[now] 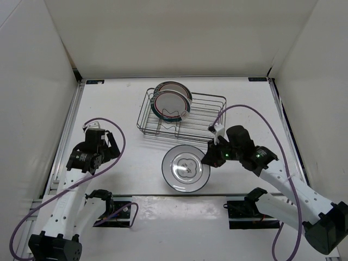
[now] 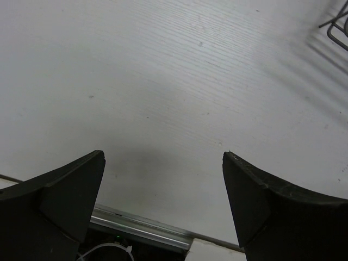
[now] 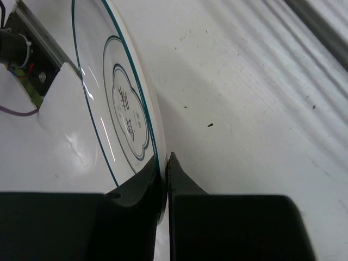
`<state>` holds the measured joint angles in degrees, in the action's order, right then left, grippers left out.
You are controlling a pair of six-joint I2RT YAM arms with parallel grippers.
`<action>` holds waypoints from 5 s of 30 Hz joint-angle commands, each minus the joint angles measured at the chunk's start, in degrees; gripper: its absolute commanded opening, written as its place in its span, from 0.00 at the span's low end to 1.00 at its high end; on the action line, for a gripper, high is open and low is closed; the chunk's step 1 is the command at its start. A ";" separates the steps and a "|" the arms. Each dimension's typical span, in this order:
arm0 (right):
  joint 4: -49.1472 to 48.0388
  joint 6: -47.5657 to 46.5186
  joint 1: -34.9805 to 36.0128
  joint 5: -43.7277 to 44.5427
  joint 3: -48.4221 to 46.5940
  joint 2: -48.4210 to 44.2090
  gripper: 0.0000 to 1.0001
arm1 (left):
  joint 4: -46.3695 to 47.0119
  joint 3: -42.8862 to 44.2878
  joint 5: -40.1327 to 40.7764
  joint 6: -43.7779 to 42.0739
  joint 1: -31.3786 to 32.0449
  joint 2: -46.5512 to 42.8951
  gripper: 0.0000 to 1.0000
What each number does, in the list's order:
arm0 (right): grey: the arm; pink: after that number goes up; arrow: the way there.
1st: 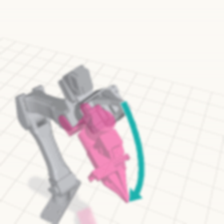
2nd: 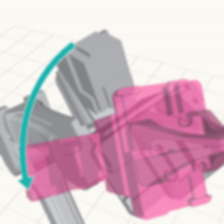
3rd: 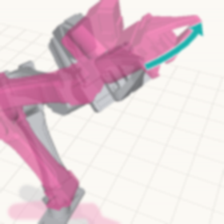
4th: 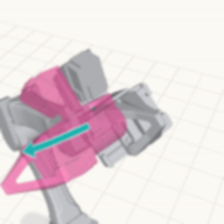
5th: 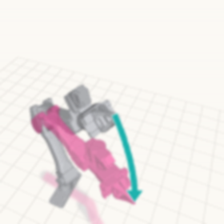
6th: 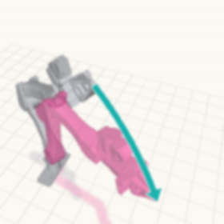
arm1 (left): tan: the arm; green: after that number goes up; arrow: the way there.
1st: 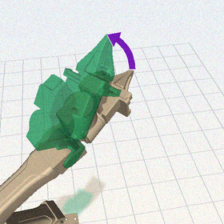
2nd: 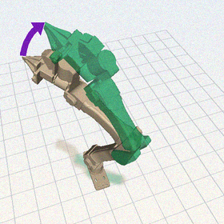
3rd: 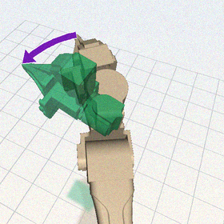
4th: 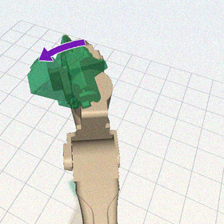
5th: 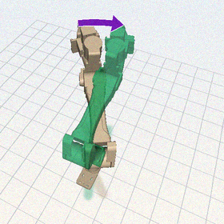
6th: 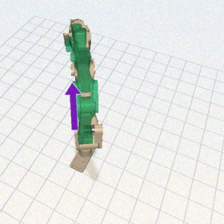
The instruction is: Unload the plates from the dish rack
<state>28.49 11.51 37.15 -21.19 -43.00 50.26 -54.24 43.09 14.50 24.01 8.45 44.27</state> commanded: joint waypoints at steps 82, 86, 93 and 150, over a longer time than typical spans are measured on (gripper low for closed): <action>-11.01 21.55 -0.67 26.71 11.28 12.76 0.80 | -0.34 -0.29 2.90 0.07 0.78 -1.29 1.00; -8.54 19.87 -2.07 31.82 7.32 12.49 0.85 | -0.52 -0.38 2.99 0.16 0.78 -1.64 1.00; -7.31 16.80 -6.47 36.04 2.49 15.13 0.90 | -0.34 -0.38 3.16 0.07 1.39 -1.56 1.00; -23.66 -21.88 -13.86 -3.33 -54.98 62.23 0.56 | 0.62 -0.46 0.00 -0.80 2.45 -1.47 1.00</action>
<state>3.38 -7.35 22.90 -24.80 -94.30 111.00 -54.83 42.78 15.33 23.57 10.74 43.05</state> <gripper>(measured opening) 0.564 1.000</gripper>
